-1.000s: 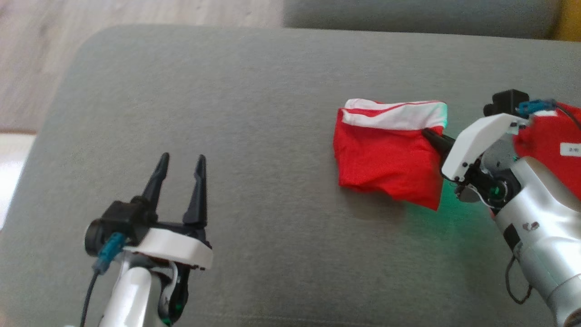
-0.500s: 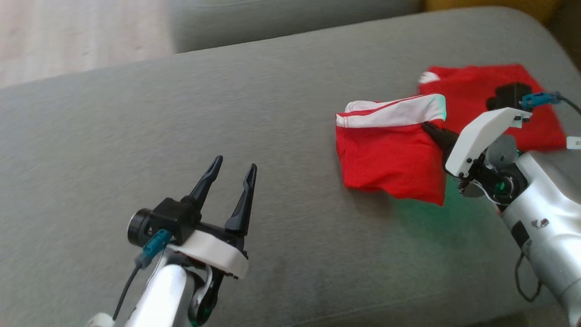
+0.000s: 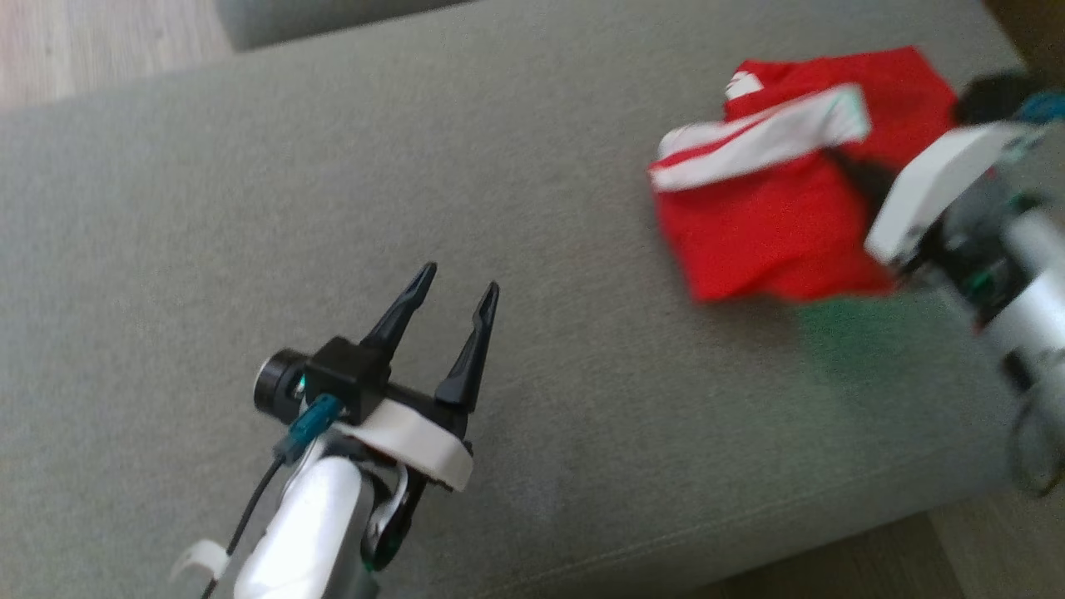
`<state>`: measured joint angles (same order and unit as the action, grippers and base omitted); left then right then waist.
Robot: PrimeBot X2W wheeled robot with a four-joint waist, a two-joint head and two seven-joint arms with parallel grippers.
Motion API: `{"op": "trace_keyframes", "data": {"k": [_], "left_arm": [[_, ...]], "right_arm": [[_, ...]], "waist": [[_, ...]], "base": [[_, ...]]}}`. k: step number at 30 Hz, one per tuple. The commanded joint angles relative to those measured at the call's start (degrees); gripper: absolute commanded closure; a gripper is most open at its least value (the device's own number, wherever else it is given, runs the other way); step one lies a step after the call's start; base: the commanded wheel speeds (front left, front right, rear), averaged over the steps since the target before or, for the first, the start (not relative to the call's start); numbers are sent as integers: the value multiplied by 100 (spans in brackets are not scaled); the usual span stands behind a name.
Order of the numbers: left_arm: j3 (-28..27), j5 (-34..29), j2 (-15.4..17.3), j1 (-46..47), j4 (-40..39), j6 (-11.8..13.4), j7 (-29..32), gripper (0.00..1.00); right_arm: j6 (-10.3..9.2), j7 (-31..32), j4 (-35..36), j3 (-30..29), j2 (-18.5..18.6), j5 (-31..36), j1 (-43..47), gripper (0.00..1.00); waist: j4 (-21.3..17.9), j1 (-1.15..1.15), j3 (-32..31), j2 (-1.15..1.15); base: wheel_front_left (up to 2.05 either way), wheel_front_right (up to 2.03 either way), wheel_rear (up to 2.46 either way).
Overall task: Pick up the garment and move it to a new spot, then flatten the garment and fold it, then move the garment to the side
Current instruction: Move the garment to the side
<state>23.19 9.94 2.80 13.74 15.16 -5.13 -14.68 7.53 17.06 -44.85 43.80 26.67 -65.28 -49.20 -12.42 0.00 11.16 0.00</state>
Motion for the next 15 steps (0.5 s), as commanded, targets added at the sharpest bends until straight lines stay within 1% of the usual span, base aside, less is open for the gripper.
{"op": "trace_keyframes", "data": {"k": [1, 7, 10, 15], "left_arm": [[-164, -74, 44, 303, -146, -27, -32, 0], [-90, -141, 97, 521, -79, -46, -31, 0], [-87, -156, 127, 573, -65, -36, -31, 0], [-91, -144, 132, 649, -73, -17, -31, 0]], "right_arm": [[-4, -53, 187, 1, 226, 42, -349, 100], [-4, -6, 58, 168, 927, 112, -935, 100], [-4, 95, -145, 277, 1235, 225, -1120, 100], [-4, 233, -674, 491, 1548, 528, -1235, 100]], "waist": [[178, 0, 265, 0], [550, 0, 799, 0], [683, 0, 972, 0], [854, 0, 1138, 0]], "base": [[0, 0, 0], [0, 0, 0], [0, 0, 0], [0, 0, 0]]}}
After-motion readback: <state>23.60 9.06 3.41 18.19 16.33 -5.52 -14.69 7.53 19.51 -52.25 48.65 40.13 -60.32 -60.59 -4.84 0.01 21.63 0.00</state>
